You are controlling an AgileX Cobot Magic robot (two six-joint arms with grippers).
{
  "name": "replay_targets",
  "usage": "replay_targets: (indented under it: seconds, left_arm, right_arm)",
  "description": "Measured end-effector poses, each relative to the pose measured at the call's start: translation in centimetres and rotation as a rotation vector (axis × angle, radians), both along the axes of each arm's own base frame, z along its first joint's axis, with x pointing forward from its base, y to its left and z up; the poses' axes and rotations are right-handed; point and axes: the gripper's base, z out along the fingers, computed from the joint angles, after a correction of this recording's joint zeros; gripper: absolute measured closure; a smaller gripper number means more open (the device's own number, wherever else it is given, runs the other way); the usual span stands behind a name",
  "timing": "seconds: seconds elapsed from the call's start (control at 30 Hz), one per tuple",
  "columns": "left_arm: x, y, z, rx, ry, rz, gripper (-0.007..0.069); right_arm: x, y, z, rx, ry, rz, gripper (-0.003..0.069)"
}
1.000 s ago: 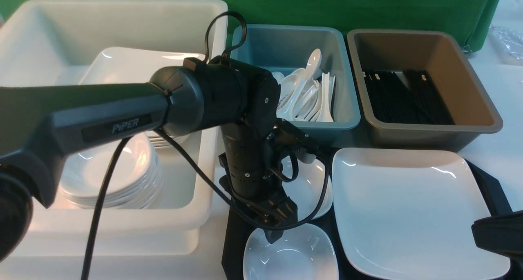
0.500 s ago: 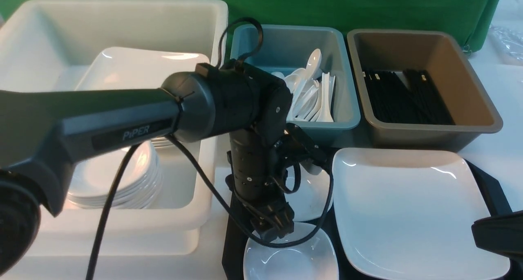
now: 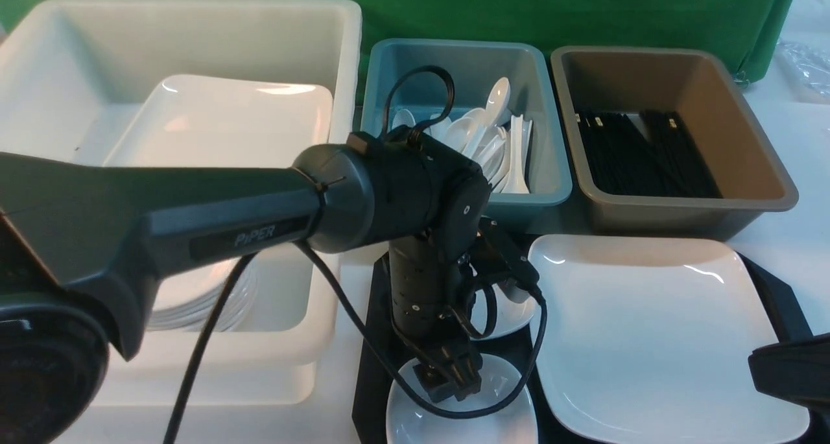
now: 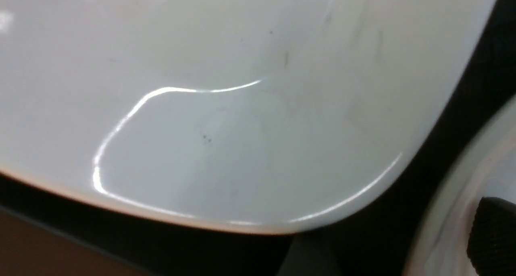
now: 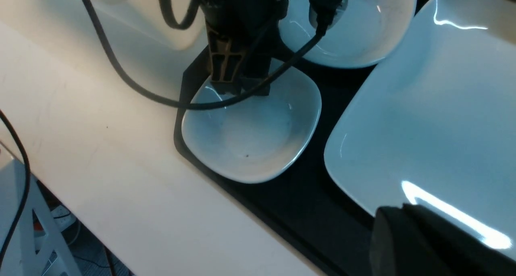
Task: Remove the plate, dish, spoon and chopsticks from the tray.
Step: Use the left arm to grab a small plate from the dinner plate, then use the left arm to put the small plate into the large storage box on the left
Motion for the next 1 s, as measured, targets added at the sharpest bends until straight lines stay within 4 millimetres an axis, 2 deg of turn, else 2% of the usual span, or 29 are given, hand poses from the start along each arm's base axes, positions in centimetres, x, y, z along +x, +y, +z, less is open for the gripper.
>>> replay_targets:
  seconds: [0.2, 0.23, 0.33, 0.37, 0.4, 0.6, 0.67, 0.77, 0.8, 0.83, 1.0]
  left_arm:
    - [-0.4, 0.1, -0.6, 0.026, 0.068, 0.015, 0.0171]
    - [-0.5, 0.1, -0.6, 0.029, 0.076, 0.02, 0.0194]
    - [-0.6, 0.2, -0.6, 0.037, 0.092, 0.055, 0.0347]
    - [-0.7, 0.2, -0.6, 0.036, 0.094, 0.059, 0.0357]
    - [-0.7, 0.1, -0.5, 0.027, 0.101, 0.077, 0.0399]
    - [-0.9, 0.3, 0.1, 0.031, 0.109, 0.105, 0.0413]
    - [-1.0, 0.4, 0.9, 0.021, 0.1, 0.108, 0.0449]
    - [-1.3, 0.6, 3.3, -0.023, 0.058, 0.107, 0.0548]
    - [-1.4, 0.6, 3.7, -0.031, 0.048, 0.107, 0.0557]
    - [-1.5, 0.8, 5.2, -0.066, 0.005, 0.105, 0.0588]
    - [-1.9, 1.1, 8.2, -0.144, -0.067, 0.107, 0.0603]
  right_arm:
    - [0.0, 0.0, 0.0, 0.0, -0.003, -0.002, 0.0615]
    - [0.0, 0.0, 0.0, 0.0, -0.003, -0.002, 0.0615]
    - [0.0, 0.0, 0.0, 0.0, -0.003, -0.002, 0.0615]
    - [0.0, 0.0, 0.0, 0.0, -0.003, -0.002, 0.0615]
    - [0.0, 0.0, 0.0, 0.0, -0.003, -0.002, 0.0615]
    - [0.0, 0.0, 0.0, 0.001, -0.003, -0.003, 0.0615]
    - [0.0, 0.0, 0.0, 0.001, -0.003, -0.003, 0.0615]
    - [0.0, 0.0, 0.0, 0.001, -0.003, -0.003, 0.062]
    - [0.0, 0.0, 0.0, 0.0, -0.004, -0.002, 0.0622]
    - [0.0, 0.0, 0.2, -0.003, -0.01, 0.005, 0.0624]
    - [0.0, 0.0, 2.1, -0.001, -0.064, 0.014, 0.0624]
